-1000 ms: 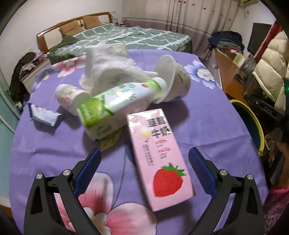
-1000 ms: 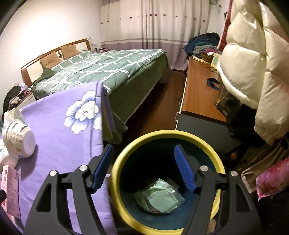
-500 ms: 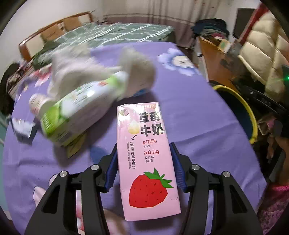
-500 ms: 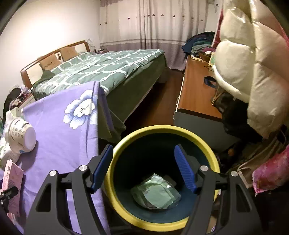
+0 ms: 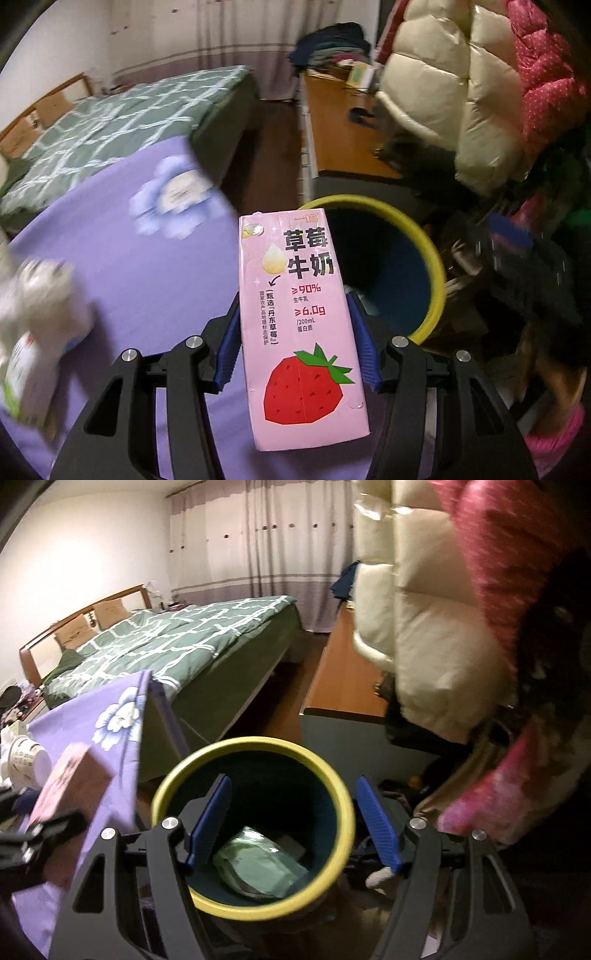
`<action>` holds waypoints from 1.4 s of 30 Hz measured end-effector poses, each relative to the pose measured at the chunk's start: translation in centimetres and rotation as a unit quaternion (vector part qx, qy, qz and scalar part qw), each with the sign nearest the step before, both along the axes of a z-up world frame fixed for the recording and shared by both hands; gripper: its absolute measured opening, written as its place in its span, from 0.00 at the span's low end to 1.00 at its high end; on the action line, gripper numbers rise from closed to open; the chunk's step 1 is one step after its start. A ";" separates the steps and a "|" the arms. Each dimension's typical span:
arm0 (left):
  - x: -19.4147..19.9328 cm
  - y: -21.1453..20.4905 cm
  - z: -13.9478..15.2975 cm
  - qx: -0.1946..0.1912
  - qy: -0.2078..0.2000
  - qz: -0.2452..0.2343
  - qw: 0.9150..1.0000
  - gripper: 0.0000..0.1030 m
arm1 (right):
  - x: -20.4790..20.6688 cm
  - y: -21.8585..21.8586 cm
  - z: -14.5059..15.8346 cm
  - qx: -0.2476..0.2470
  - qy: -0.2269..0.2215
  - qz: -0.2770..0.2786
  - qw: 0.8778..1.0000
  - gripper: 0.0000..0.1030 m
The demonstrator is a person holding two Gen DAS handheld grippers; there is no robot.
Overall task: Collect trash
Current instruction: 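Carry the milk carton with the left tool over the bin and release, then grasp the white printed paper bowl with the right tool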
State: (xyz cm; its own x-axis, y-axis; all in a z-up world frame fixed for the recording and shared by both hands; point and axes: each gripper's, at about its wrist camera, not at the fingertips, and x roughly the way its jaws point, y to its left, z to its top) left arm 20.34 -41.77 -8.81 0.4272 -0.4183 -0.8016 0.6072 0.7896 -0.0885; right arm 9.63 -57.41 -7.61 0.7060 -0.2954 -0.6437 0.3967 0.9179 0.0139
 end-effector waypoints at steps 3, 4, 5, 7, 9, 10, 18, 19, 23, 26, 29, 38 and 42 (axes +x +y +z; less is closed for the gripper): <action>1.7 -3.4 -0.2 -0.012 0.007 -0.017 1.000 0.52 | -0.5 -0.7 -0.4 0.003 0.005 -0.009 1.000 0.65; 2.3 -4.4 -0.3 -0.017 0.009 -0.020 1.000 0.53 | -0.5 -0.9 -0.6 0.004 0.009 -0.013 1.000 0.65; 2.8 -5.1 -0.4 -0.018 0.007 -0.019 1.000 0.55 | -0.6 -1.0 -0.8 0.005 0.012 -0.015 1.000 0.65; 3.4 -6.1 -0.4 -0.018 -0.005 -0.014 1.000 0.87 | -0.6 -1.1 -1.1 0.006 0.018 -0.018 1.000 0.65; 3.7 -5.9 0.1 -0.024 -0.020 -0.005 1.000 0.88 | -0.5 -0.9 -1.3 0.004 0.022 -0.021 1.000 0.65; 3.5 -5.4 0.7 -0.032 -0.022 -0.004 0.999 0.88 | -0.5 -0.7 -1.4 0.004 0.023 -0.020 1.000 0.65; 0.5 5.5 4.6 -0.058 -0.063 0.047 0.995 0.88 | 0.8 3.2 -0.7 0.010 0.019 0.020 1.000 0.66; 0.2 6.9 4.9 -0.059 -0.067 0.055 0.994 0.88 | 1.1 4.1 -0.5 0.010 0.017 0.027 0.999 0.66; -1.9 14.8 6.8 -0.060 -0.100 0.111 0.987 0.88 | 2.7 8.6 0.4 0.012 0.010 0.068 0.998 0.66; -3.6 20.7 7.8 -0.051 -0.126 0.159 0.978 0.90 | 3.9 12.2 1.1 0.018 0.002 0.100 0.995 0.66; -4.8 25.6 8.2 -0.040 -0.141 0.196 0.969 0.90 | 5.2 16.0 1.8 0.026 -0.004 0.133 0.991 0.66; -6.7 34.9 7.5 -0.038 -0.149 0.248 0.956 0.90 | 9.9 27.0 2.6 0.064 -0.002 0.216 0.974 0.69; -6.8 37.2 6.7 -0.046 -0.140 0.253 0.956 0.90 | 12.5 29.9 2.3 0.062 0.010 0.219 0.974 0.72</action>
State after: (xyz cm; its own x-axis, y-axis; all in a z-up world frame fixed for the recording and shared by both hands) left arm 13.58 -4.57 -2.09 0.7867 -0.1643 -0.5950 0.1587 0.9854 -0.0623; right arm 22.12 -27.49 -5.27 0.7333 0.1116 -0.6707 -0.0301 0.9908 0.1319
